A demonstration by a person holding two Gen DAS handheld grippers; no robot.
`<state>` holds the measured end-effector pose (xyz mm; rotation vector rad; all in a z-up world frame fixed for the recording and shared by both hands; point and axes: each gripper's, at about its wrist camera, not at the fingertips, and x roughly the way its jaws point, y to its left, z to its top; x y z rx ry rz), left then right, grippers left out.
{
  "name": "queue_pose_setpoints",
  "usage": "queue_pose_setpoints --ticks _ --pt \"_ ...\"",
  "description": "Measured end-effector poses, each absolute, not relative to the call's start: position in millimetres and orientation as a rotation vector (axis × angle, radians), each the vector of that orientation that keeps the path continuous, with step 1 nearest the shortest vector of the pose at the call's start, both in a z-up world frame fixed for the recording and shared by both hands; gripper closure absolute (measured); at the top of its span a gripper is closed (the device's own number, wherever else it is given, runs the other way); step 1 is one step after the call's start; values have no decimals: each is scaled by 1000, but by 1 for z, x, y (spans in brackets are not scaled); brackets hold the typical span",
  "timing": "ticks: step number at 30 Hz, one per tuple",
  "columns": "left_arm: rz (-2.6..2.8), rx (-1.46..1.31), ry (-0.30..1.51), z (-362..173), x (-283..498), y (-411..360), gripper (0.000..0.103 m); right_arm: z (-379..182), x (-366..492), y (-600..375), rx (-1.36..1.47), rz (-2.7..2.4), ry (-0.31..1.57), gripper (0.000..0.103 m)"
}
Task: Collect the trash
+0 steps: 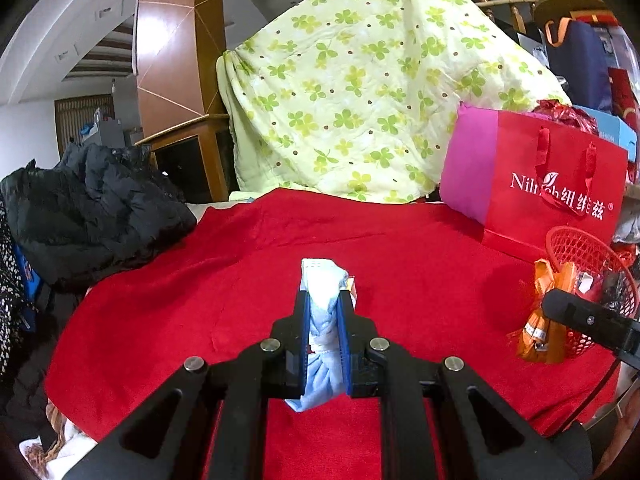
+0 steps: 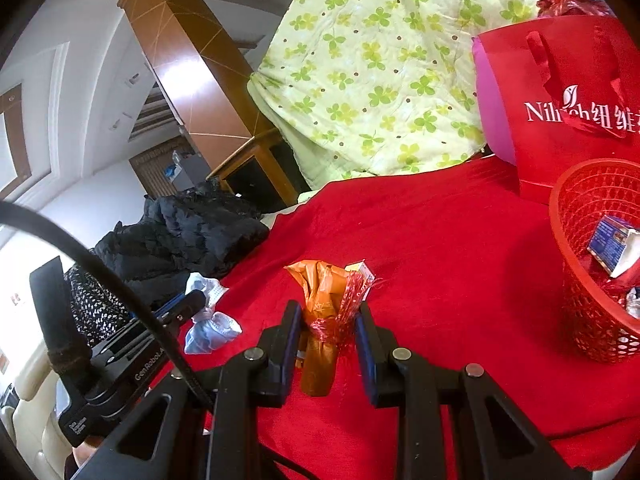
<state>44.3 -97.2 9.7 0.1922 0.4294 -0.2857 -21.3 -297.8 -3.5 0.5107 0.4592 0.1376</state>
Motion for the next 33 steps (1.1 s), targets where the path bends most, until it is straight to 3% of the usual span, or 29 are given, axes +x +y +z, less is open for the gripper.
queue_pose_setpoints --ticks 33 --pt "-289 271 401 9 33 -125 89 -7 -36 -317 541 108 425 74"
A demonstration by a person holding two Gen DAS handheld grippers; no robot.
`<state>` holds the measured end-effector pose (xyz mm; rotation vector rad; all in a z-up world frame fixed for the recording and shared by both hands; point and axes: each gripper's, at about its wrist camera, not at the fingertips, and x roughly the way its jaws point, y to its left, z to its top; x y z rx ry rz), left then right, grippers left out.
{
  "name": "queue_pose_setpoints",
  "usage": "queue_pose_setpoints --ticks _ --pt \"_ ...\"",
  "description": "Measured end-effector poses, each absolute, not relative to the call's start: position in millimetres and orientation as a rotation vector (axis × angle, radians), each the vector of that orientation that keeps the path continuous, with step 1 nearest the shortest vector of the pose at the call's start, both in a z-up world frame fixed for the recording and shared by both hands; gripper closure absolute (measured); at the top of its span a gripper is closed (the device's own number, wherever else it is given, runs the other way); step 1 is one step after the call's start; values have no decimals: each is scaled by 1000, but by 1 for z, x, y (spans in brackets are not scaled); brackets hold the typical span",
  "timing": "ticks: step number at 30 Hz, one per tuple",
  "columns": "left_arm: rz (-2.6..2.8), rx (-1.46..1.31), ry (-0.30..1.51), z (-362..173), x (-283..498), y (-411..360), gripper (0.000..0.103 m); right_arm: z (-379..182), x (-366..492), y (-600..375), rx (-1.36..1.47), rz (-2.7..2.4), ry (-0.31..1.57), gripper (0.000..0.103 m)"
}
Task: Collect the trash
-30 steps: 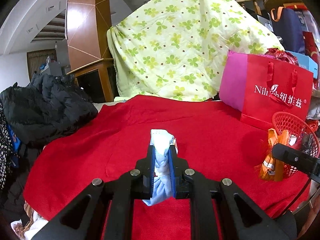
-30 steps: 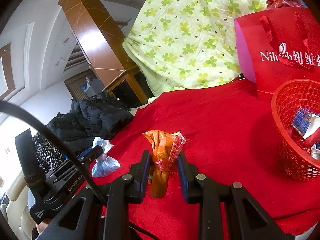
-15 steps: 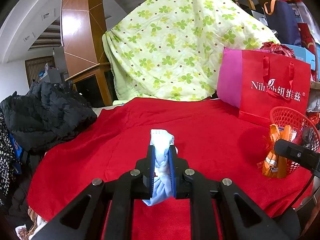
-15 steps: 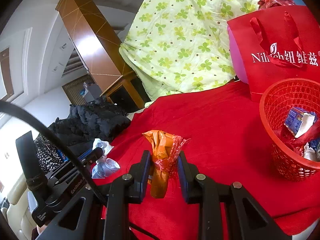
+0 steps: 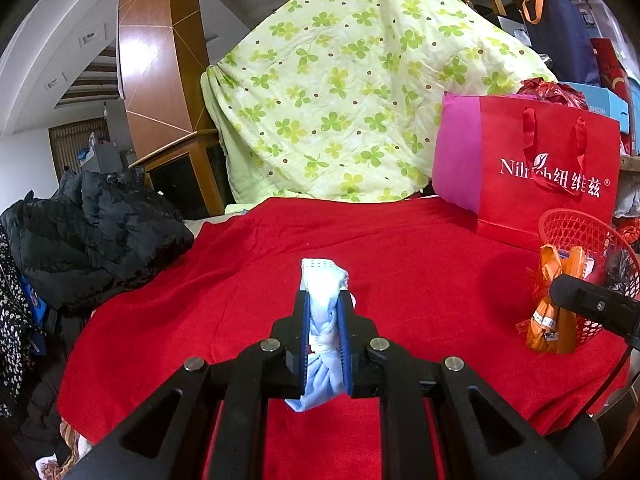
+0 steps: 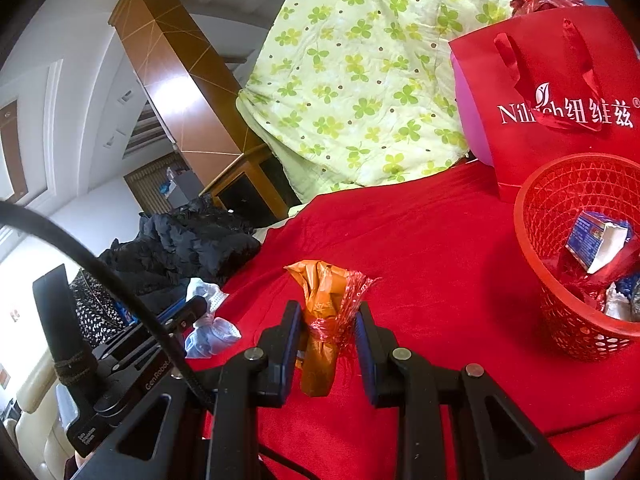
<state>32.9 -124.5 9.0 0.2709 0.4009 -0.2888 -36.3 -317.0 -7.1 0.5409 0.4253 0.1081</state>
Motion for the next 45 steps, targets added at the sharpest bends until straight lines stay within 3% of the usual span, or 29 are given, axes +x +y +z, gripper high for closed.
queue_pose_setpoints --ticks 45 --pt "-316 308 405 8 40 -135 89 -9 -50 -318 552 66 407 74"
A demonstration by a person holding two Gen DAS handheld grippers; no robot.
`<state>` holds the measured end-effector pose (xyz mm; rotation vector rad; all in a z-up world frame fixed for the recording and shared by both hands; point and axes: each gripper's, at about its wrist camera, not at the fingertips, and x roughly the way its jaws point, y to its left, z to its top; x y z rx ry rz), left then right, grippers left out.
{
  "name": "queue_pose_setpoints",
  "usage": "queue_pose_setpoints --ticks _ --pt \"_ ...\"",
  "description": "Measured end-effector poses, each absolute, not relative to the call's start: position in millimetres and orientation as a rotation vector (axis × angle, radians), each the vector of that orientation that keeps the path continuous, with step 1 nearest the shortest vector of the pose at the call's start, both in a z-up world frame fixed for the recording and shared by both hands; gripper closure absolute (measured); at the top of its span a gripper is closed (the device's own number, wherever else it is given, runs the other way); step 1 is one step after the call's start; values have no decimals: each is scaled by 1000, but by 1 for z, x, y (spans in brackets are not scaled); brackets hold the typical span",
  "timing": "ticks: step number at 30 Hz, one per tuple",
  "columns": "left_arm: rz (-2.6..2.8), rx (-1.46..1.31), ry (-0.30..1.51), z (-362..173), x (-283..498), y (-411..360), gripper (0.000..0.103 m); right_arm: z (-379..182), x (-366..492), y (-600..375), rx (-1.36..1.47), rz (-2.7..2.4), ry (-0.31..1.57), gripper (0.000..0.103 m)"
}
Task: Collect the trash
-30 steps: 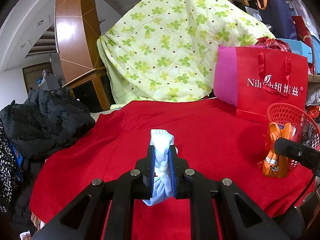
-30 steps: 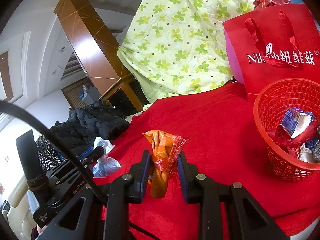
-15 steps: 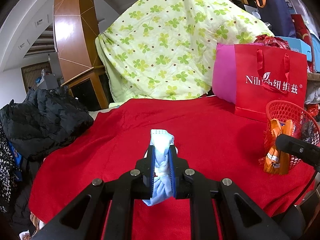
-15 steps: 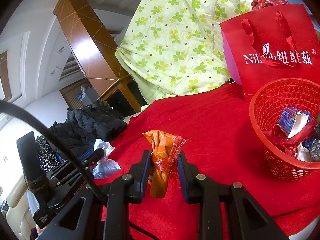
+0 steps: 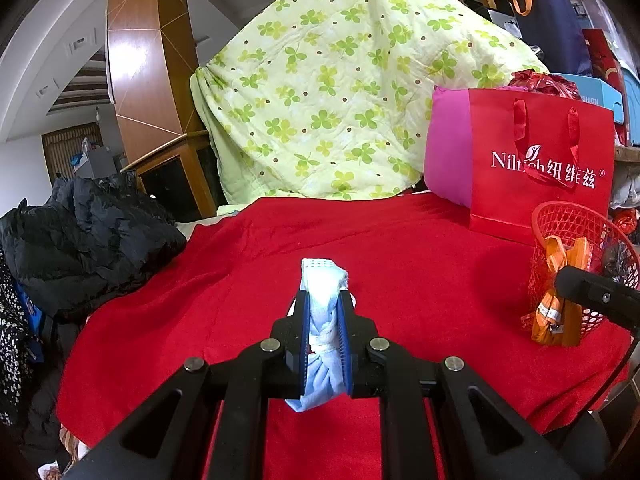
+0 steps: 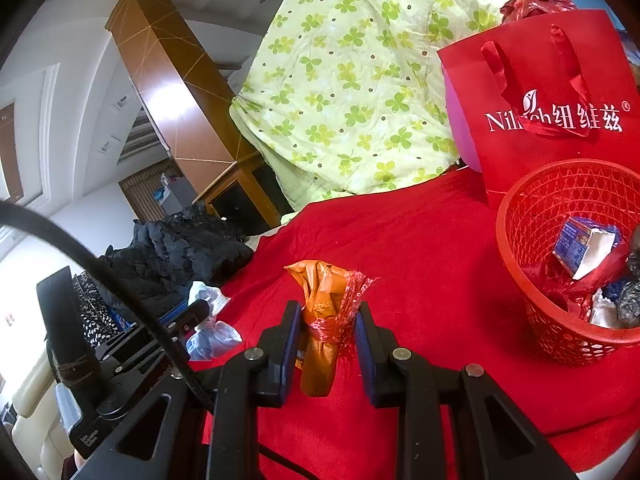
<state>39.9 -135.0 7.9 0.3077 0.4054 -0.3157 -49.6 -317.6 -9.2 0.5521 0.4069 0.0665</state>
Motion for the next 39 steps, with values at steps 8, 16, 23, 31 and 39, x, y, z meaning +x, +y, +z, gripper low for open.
queue_pose_setpoints --ticks 8,16,23,31,39 --pt "-318 311 409 8 41 -137 89 -9 -51 -318 558 60 409 74" --pt "-368 288 428 11 41 -142 89 -5 -59 -324 544 30 384 74" --pt "-555 207 415 30 30 -161 89 17 -92 -362 538 -55 293 74" --pt "-761 128 467 47 29 -196 89 31 -132 -413 538 -197 232 74" --pt "-921 117 456 55 13 -236 89 33 -166 -450 550 -302 201 74"
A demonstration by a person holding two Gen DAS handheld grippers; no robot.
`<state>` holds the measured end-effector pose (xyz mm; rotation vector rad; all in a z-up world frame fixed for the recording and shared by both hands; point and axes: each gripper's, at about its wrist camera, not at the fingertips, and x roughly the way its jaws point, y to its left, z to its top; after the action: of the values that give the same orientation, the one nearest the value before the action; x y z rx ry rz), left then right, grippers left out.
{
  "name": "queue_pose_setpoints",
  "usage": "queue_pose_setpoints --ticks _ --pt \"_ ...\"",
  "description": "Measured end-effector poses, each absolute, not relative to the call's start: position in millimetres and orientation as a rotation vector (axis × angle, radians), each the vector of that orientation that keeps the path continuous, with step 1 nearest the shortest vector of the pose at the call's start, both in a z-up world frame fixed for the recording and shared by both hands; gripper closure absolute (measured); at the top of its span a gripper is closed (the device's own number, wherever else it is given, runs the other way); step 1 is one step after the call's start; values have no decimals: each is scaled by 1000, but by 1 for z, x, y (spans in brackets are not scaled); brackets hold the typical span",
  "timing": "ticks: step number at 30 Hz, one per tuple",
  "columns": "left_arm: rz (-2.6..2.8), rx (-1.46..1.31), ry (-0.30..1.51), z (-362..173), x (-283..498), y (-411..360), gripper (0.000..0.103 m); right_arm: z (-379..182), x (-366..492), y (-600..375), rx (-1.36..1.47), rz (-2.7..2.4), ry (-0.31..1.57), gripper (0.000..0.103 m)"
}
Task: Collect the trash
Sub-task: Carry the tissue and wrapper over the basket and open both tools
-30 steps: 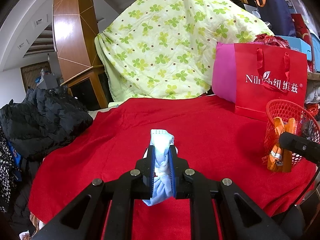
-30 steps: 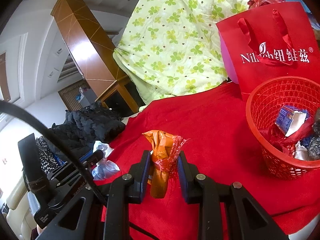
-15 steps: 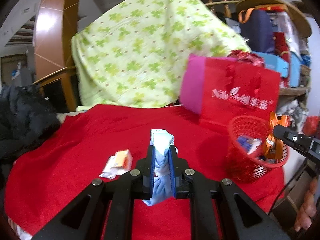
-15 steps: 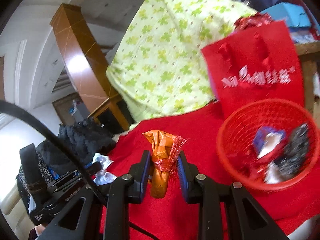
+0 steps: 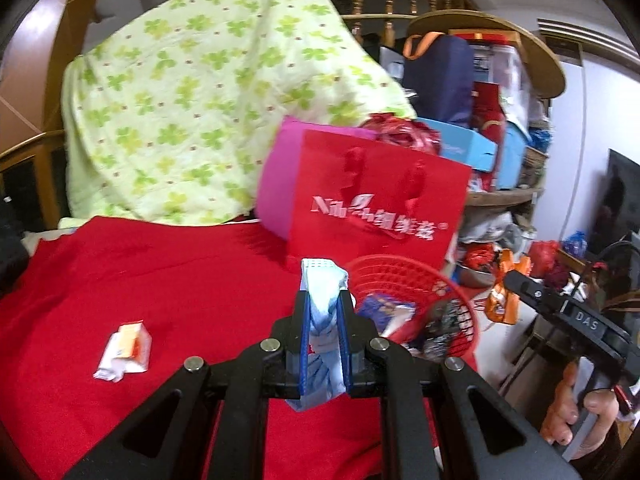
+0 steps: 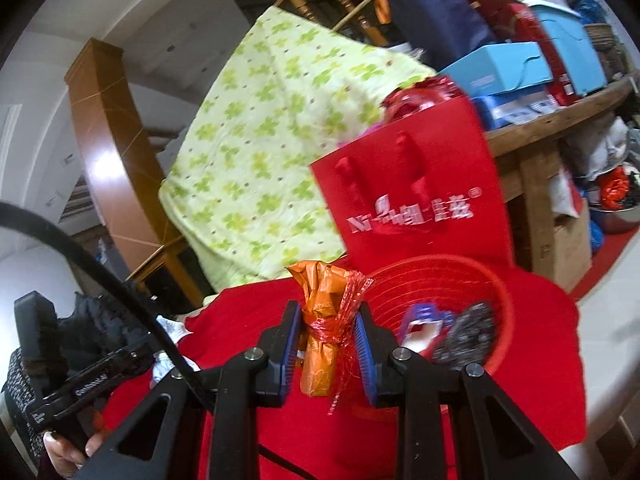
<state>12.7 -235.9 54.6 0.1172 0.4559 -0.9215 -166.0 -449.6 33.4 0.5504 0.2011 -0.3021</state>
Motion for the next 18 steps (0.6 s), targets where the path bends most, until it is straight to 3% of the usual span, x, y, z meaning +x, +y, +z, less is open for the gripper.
queue_pose_setpoints --ticks 16,18 --pt "-1192 85 454 56 13 -339 89 11 -164 -511 610 -408 275 74" --pt "-1194 99 464 51 15 -352 81 5 -158 -519 621 -412 300 72"
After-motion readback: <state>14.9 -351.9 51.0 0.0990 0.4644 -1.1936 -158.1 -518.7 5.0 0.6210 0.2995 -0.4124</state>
